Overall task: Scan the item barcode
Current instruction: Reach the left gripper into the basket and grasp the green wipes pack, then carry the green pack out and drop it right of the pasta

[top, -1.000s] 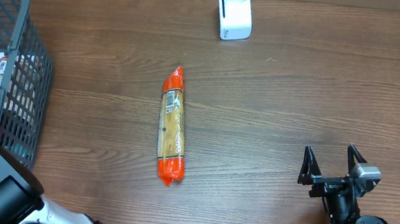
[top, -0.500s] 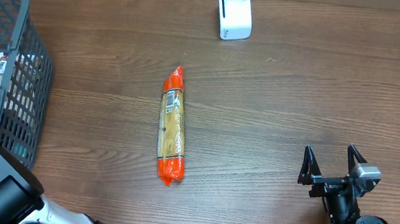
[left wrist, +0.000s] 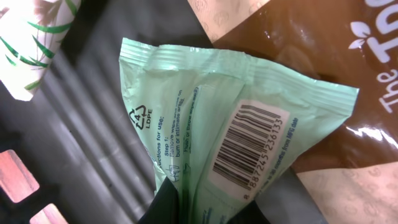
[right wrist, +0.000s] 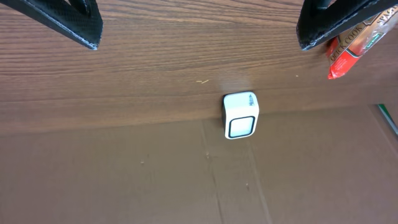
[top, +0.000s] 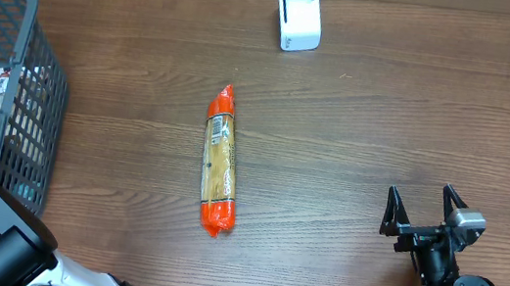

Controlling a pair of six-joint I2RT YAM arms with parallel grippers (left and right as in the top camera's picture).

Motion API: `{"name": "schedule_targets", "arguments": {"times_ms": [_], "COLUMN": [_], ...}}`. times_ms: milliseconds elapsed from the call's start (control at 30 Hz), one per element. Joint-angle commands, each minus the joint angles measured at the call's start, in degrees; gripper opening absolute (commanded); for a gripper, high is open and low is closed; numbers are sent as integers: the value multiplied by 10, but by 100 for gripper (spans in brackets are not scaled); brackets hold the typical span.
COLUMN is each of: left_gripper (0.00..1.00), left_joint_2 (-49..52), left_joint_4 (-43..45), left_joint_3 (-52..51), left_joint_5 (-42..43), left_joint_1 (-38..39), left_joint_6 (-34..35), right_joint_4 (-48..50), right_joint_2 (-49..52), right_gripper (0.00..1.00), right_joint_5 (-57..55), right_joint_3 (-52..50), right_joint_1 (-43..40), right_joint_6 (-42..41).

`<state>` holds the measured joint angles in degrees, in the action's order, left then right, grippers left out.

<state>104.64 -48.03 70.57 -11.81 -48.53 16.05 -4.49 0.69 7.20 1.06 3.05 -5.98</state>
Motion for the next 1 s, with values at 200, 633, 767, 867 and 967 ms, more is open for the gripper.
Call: {"name": "schedule_targets", "arguments": {"times_ms": [200,633,767,867,967], "left_gripper": [4,4,4,4,4], "left_joint_2": [14,13,5,-14,-40], "left_joint_4": [-144,-336,-358,-367,-381], "left_joint_3": [167,580,666,700,708], "left_joint_5": [9,146,287,376,426], "left_joint_1": [-5,0,18,47,95], "left_joint_6": [-5,-23,-70,-102,-134], "right_joint_4": [3,3,3,3,3], "right_joint_2": [-3,-3,-3,-3,-3], "right_gripper": [100,100,100,100,100], "right_joint_5": [-2,-2,-2,-2,-2], "right_joint_3": [-6,-6,-6,-6,-6], "right_joint_1": [2,2,2,2,2], "right_joint_6": [1,1,1,1,1]}}
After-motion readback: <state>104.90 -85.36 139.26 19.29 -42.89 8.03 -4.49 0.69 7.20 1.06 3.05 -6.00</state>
